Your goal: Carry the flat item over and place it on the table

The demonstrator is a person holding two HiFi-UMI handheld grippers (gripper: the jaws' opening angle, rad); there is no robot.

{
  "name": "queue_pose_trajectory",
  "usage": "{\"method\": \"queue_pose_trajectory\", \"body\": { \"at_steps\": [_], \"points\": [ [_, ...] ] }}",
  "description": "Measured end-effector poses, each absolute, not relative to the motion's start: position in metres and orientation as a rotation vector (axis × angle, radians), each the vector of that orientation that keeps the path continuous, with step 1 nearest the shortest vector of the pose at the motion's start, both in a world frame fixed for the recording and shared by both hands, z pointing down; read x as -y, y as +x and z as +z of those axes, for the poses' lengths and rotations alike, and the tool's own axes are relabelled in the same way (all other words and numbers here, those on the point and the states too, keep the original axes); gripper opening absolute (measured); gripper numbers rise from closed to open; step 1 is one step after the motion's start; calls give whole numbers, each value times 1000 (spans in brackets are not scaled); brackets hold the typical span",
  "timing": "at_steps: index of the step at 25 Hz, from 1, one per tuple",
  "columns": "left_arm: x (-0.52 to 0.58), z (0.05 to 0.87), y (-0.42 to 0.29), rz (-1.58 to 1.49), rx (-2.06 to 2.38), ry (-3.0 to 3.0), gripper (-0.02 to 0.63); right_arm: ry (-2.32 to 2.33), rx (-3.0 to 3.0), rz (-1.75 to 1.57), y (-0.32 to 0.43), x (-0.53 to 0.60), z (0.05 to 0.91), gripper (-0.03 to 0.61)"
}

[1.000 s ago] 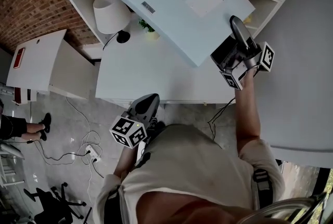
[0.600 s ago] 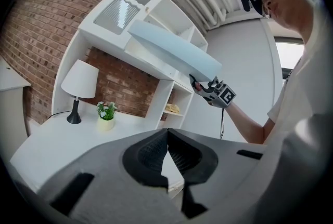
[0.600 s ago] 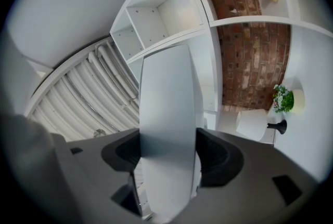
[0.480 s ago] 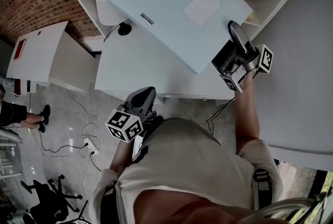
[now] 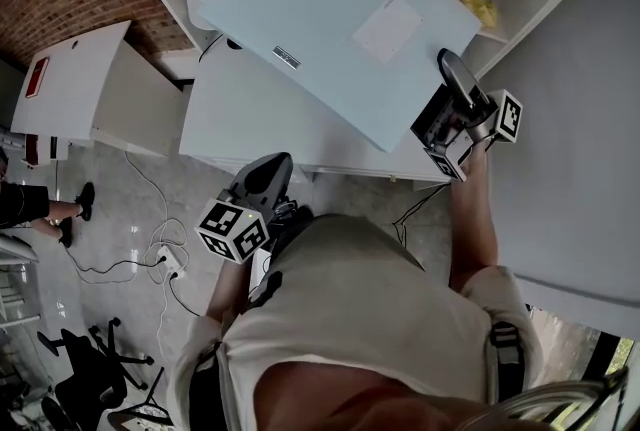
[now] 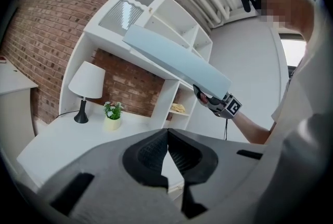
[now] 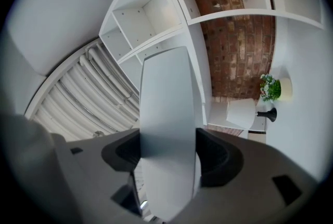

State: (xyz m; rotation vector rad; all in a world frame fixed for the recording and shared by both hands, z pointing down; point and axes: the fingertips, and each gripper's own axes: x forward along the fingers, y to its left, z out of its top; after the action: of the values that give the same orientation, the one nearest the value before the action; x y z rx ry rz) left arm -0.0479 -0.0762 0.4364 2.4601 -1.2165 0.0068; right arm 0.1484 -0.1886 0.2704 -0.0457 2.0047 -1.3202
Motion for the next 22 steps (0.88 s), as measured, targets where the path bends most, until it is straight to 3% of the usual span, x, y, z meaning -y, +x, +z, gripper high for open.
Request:
{"method": "queue_pose_trajectory", "body": {
  "at_steps": [22],
  "points": [
    [91, 414, -112, 49, 1508, 2399, 20, -36, -2008, -1490, 136, 187, 317, 310]
  ]
}}
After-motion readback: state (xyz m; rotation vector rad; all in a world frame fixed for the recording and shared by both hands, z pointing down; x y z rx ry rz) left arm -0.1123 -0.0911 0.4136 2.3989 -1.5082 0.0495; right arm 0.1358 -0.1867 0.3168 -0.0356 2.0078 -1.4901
